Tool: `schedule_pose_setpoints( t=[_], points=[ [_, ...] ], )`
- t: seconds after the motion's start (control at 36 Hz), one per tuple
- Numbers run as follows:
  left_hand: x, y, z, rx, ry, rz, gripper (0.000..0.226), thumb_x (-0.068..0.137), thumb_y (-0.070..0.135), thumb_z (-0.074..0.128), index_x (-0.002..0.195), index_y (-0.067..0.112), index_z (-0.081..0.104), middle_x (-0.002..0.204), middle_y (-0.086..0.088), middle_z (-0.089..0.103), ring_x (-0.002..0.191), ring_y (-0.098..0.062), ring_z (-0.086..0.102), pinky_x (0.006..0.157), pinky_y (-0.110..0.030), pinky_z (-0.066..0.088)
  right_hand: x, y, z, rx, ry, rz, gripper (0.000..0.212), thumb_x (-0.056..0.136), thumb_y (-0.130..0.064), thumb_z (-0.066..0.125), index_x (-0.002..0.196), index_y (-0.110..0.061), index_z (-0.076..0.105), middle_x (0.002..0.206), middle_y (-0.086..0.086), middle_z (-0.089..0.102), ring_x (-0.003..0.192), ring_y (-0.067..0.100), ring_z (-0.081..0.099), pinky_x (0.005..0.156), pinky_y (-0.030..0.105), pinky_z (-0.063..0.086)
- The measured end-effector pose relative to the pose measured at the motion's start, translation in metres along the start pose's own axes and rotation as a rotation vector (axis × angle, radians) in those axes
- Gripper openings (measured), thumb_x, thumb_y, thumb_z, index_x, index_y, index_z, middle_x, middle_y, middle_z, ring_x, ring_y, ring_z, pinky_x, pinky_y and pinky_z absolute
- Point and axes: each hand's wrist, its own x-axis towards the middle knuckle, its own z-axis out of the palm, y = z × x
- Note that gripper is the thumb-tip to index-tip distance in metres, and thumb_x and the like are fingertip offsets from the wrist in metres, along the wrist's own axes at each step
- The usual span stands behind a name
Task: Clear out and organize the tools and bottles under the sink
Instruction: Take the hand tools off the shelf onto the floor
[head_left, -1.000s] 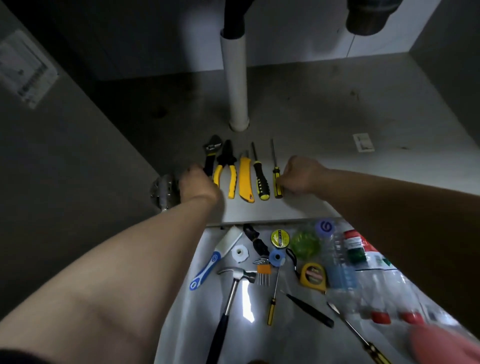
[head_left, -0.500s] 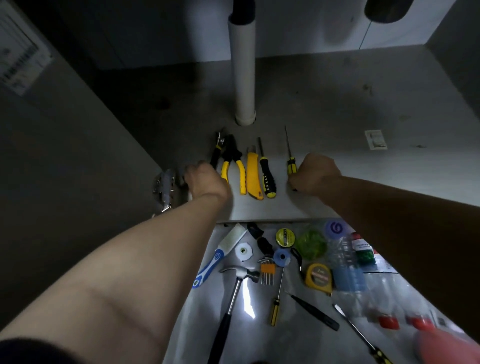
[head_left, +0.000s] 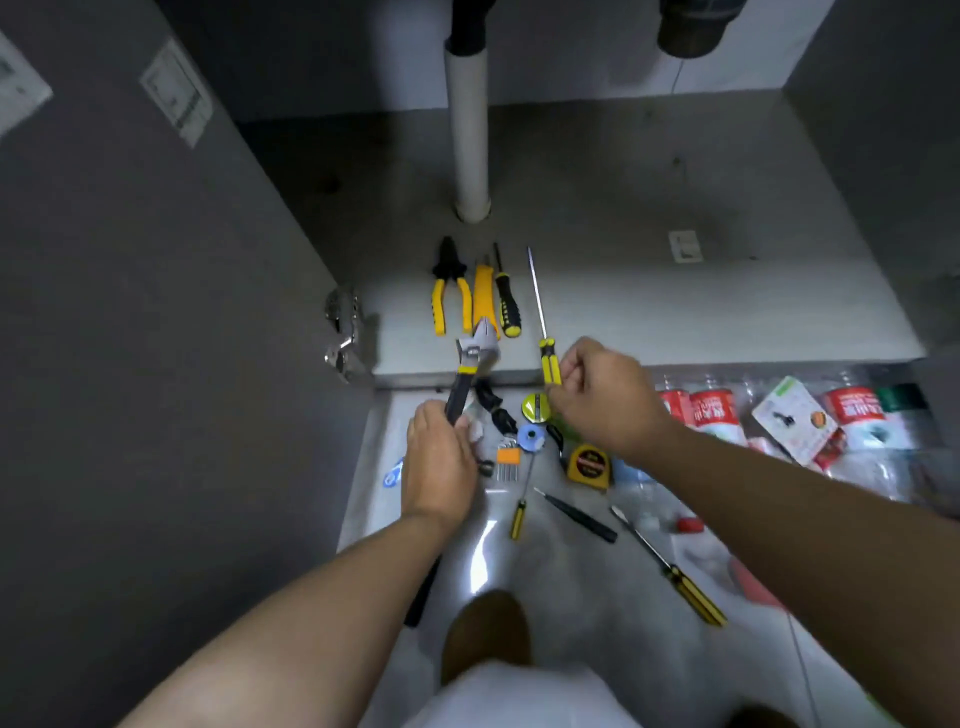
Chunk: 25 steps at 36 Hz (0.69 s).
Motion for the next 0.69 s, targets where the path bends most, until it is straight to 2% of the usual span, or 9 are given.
schedule_pose_setpoints(
  t=[0.06,0.11,0.17,0.25,0.33,0.42,0.53,0.58,0.69],
  points=[
    [-0.029,-0.019,0.000,0.011,-0.083,0.004,0.015,0.105,0.028,0.047,0.097,0.017,0.043,0.102,-0.011,0.056,0.099,-0.034,0.053,0.078,-0.043,0.042,-0.026,0.014,0.011,-0.038,-0.066,0.004,0.011,0.085,-0.013,0.065,0.088,-0.008,0.055,0.078,0.010,0.063,0.076,0.028,0.060,0.071,0.038,0.051],
    [-0.055,-0.039,0.001,0.020,-0.166,-0.032,0.018,0.103,0.035,0.045,0.092,0.021,0.041,0.095,-0.007,0.058,0.091,-0.034,0.056,0.072,-0.042,0.042,-0.051,0.029,0.023,-0.077,-0.108,0.013,0.013,0.084,-0.012,0.064,0.080,-0.011,0.051,0.072,0.004,0.056,0.074,0.026,0.055,0.068,0.035,0.045],
    [-0.074,-0.057,0.003,0.054,-0.231,-0.095,0.021,0.102,0.041,0.044,0.088,0.026,0.040,0.088,0.000,0.056,0.081,-0.027,0.056,0.068,-0.038,0.041,-0.071,0.048,0.036,-0.114,-0.157,0.040,0.017,0.084,-0.014,0.065,0.077,-0.014,0.049,0.072,0.003,0.055,0.075,0.027,0.056,0.067,0.035,0.044],
    [-0.091,-0.076,0.009,0.115,-0.317,-0.131,0.018,0.103,0.036,0.048,0.088,0.029,0.039,0.085,0.004,0.053,0.071,-0.014,0.051,0.067,-0.034,0.039,-0.093,0.080,0.052,-0.189,-0.234,0.070,0.018,0.086,-0.024,0.065,0.080,-0.019,0.048,0.076,0.000,0.057,0.075,0.023,0.056,0.062,0.030,0.038],
    [-0.099,-0.087,0.014,0.126,-0.386,-0.131,0.011,0.102,0.033,0.050,0.099,0.023,0.046,0.093,0.000,0.056,0.087,-0.024,0.059,0.074,-0.035,0.043,-0.108,0.108,0.065,-0.227,-0.282,0.091,0.019,0.086,-0.032,0.064,0.083,-0.024,0.047,0.076,-0.009,0.050,0.075,0.016,0.052,0.059,0.026,0.033],
    [-0.102,-0.092,0.018,0.144,-0.436,-0.149,0.013,0.103,0.035,0.050,0.106,0.022,0.049,0.100,-0.001,0.059,0.091,-0.022,0.059,0.079,-0.036,0.047,-0.116,0.129,0.074,-0.249,-0.324,0.141,0.016,0.086,-0.033,0.064,0.084,-0.028,0.049,0.073,-0.013,0.048,0.073,0.010,0.050,0.053,0.016,0.028],
    [-0.099,-0.091,0.023,0.125,-0.464,-0.172,0.018,0.104,0.032,0.050,0.116,0.019,0.052,0.108,-0.003,0.062,0.096,-0.020,0.060,0.086,-0.038,0.050,-0.122,0.147,0.083,-0.312,-0.396,0.206,0.027,0.090,-0.034,0.060,0.111,-0.019,0.053,0.096,-0.004,0.057,0.087,0.014,0.052,0.070,0.024,0.037],
    [-0.097,-0.086,0.025,0.089,-0.450,-0.173,0.017,0.104,0.032,0.051,0.117,0.020,0.051,0.109,-0.002,0.062,0.096,-0.019,0.060,0.088,-0.040,0.051,-0.122,0.151,0.085,-0.318,-0.419,0.235,0.026,0.091,-0.033,0.060,0.112,-0.020,0.051,0.106,0.000,0.059,0.092,0.015,0.053,0.075,0.026,0.041],
    [-0.091,-0.081,0.029,0.157,-0.463,-0.068,0.028,0.099,0.026,0.056,0.125,0.022,0.046,0.120,-0.002,0.054,0.107,-0.024,0.056,0.089,-0.046,0.052,-0.124,0.158,0.087,-0.324,-0.430,0.278,0.021,0.094,-0.030,0.059,0.112,-0.025,0.051,0.106,-0.003,0.057,0.093,0.011,0.052,0.082,0.027,0.049]
  ],
)
